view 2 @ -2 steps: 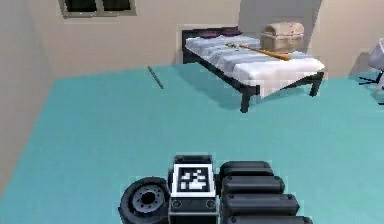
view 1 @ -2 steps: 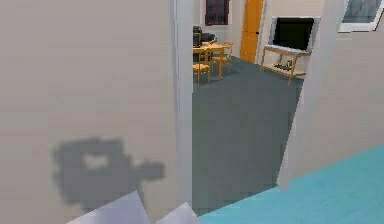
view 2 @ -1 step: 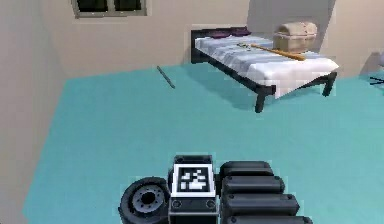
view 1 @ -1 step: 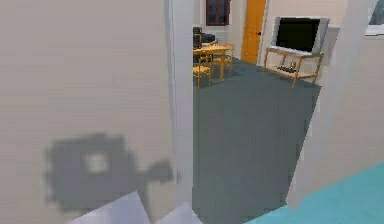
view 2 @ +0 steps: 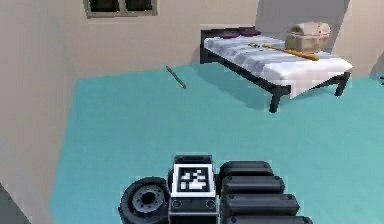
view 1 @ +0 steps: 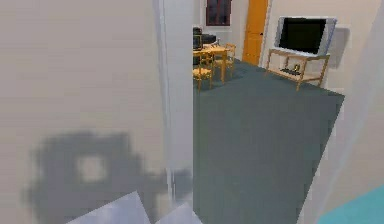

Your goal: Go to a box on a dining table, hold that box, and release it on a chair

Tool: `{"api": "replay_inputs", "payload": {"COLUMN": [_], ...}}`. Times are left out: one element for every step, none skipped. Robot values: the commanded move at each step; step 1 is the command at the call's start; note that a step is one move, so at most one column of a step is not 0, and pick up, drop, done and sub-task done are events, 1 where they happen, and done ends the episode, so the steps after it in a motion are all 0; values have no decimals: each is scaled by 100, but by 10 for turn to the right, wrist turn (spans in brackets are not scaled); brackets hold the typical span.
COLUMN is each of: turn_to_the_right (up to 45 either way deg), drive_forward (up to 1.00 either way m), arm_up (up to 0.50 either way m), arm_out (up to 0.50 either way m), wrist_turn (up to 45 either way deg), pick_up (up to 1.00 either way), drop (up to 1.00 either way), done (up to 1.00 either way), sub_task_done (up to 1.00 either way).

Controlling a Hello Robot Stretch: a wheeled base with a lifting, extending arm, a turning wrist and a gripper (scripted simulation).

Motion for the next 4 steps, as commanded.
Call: {"api": "replay_inputs", "payload": {"turn_to_the_right": [450,450,450,210], "drive_forward": [0,0,0,0], "arm_up": [0,0,0,0], "arm_out": [0,0,0,0], "wrist_turn": [0,0,0,0], "pick_up": [0,0,0,0], "drop": [0,0,0,0], "done": [0,0,0,0], "sub_task_done": [0,0,0,0]}}
